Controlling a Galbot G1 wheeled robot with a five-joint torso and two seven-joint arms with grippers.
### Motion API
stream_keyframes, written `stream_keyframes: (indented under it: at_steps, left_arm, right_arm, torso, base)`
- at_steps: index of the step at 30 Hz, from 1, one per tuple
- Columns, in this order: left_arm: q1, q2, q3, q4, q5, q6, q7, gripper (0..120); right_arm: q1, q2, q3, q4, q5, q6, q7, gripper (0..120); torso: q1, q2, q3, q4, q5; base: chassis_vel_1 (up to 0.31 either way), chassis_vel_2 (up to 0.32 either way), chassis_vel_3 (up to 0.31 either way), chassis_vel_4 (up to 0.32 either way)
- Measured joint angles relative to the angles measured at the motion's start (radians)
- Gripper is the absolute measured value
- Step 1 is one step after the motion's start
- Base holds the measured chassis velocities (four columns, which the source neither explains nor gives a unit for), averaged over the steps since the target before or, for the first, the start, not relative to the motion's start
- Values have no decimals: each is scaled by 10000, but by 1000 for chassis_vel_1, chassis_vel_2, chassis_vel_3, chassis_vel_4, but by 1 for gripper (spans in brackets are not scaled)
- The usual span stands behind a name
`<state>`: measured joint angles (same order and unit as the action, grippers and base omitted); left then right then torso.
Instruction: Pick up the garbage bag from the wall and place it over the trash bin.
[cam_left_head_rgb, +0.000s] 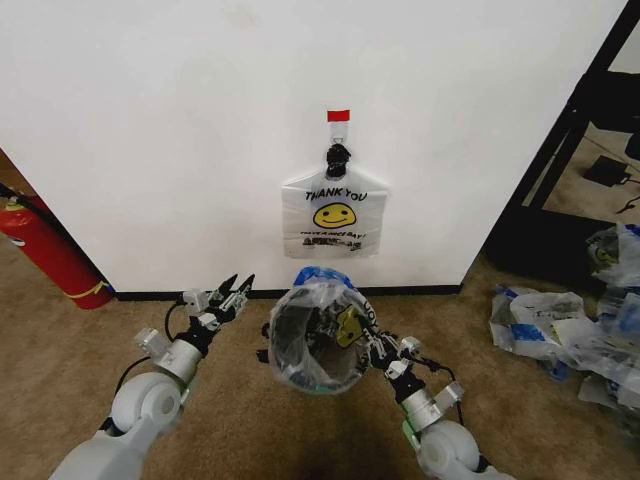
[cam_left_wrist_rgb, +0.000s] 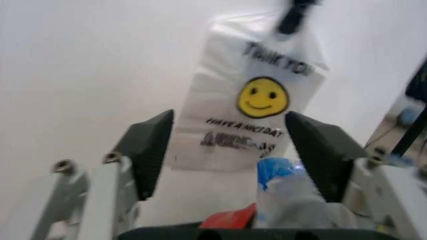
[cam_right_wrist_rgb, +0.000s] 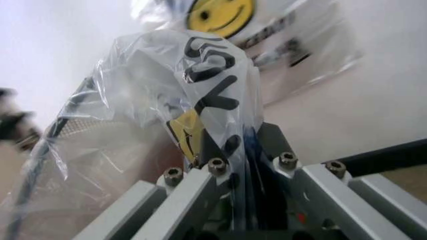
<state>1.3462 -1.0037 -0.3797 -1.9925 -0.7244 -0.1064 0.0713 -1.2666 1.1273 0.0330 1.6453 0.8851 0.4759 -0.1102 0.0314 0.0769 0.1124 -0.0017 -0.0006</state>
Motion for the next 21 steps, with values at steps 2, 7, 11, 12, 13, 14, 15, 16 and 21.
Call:
stream_keyframes:
  at_steps: [2,7,11,12,13,14,15,16,21]
  left_arm:
    - [487,-368,292,-595,1919,-194,-289,82]
    - [1179,-1285,878,-849,5274,-635,-351,95]
    - [1237,-1549,1319,-515,6619,-801,-183,101]
    - [1201,-1538,1464,-422,6656,-771,-198,102]
    - [1201,-1538,1464,-422,6656,-771,-198,102]
    - [1171,-1521,1556,-375,6617,-719,-228,103]
    - [1147,-1513,1605,-353,6564,-677,-259,103]
    - [1068,-1502,1695,-304,6346,-548,-364,104]
    - [871,-1496,1975,-326,5071,263,-1066,101]
  right_arm:
    - [-60,204,-155,40,-358,364,720,1]
    - [9,544,-622,123,-1357,932,2060,1]
    - [195,612,-805,42,-2154,1275,2250,1]
    - [254,616,-826,-44,-2379,1356,2207,1]
    - [254,616,-826,-44,-2379,1356,2207,1]
    - [295,624,-834,-128,-2525,1418,2142,1]
    - [309,628,-834,-166,-2582,1443,2108,1]
    - [352,648,-835,-293,-2767,1544,1965,1]
    - [475,734,-815,-779,-3563,1867,1484,1]
  torso:
    - [0,0,0,2,-1]
    - [-1,0,0,6,-4]
    - [-2,0,-1,2,-4]
    - [-2,0,0,2,-1]
    - [-2,0,0,2,-1]
    - [-1,0,0,2,-2]
    - [-2,0,0,2,-3]
    - [-2,0,0,1,-2]
    - [-1,0,0,2,-1]
  base:
    - [0,0,0,0]
    - [0,0,0,0]
    - [0,0,0,0]
    - [0,0,0,0]
    - [0,0,0,0]
    - [0,0,0,0]
    - [0,0,0,0]
    - [0,0,0,0]
    - [0,0,0,0]
